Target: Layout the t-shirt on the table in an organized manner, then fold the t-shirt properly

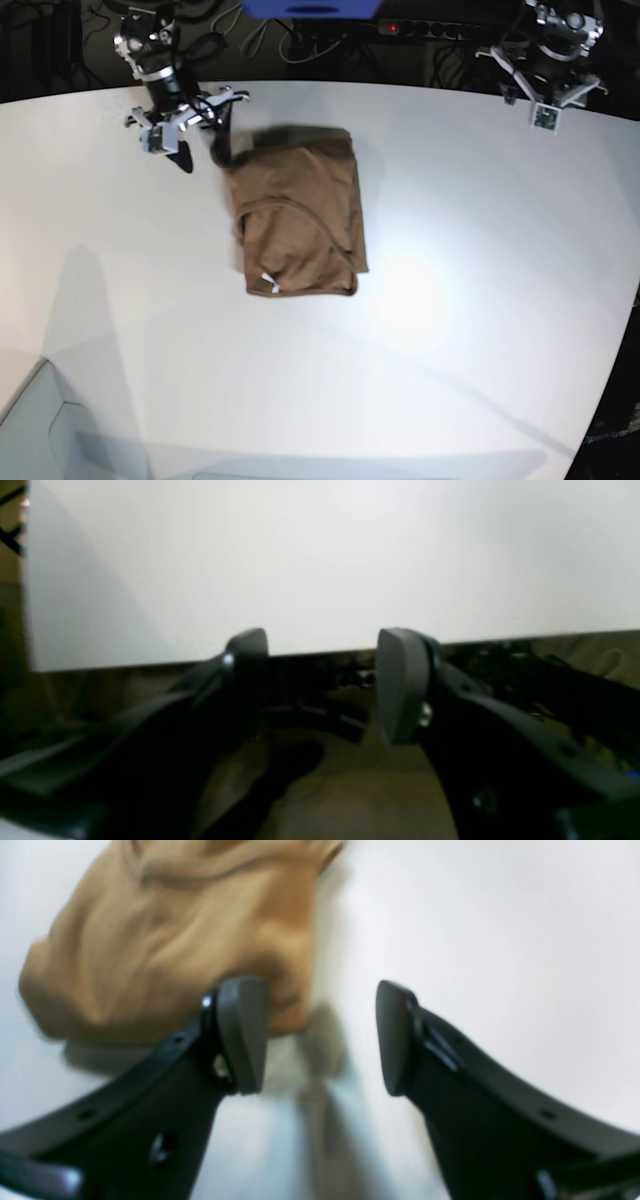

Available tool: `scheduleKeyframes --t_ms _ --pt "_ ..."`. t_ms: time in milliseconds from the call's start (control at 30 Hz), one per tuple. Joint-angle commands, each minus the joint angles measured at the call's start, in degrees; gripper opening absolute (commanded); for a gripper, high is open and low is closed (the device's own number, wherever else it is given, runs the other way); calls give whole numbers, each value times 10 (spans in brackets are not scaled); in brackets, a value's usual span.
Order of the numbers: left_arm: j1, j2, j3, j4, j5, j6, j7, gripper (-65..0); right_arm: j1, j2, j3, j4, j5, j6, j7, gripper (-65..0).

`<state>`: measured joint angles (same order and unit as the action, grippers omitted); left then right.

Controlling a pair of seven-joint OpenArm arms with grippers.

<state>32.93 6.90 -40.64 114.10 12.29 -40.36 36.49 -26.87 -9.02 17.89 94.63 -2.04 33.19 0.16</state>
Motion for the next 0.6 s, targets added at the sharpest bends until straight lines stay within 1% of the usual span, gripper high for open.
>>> scheduleKeyframes --t_ms 0,100,133,200,267,300,367,433,533,567 --pt "13 -1 2 10 -1 4 -6 -313 -14 0 0 19 9 5 15 -303" --pt "48 20 12 15 -1 4 -6 -314 -46 0 3 50 9 5 15 -307" --pt "62 21 14 15 -1 4 -6 -314 -58 0 4 62 9 4 15 -317" --pt "91 21 29 15 -1 4 -6 -314 -90 0 4 96 9 4 15 -358" --pt "120 21 49 15 -1 4 -6 -318 -119 0 4 122 11 4 14 -414" --pt "134 21 60 15 -1 4 -6 -337 -133 0 3 133 21 4 14 -445" --pt "156 21 82 11 -1 4 -7 -412 -162 0 3 142 54 4 14 -506" --pt "160 21 95 8 -1 4 -7 -509 -186 0 3 142 82 4 14 -562" --pt "152 21 99 -15 -1 4 -7 -632 -216 0 10 135 92 5 10 -622" --pt "143 21 99 -27 -1 4 -7 -650 -225 0 10 127 92 5 13 -643"
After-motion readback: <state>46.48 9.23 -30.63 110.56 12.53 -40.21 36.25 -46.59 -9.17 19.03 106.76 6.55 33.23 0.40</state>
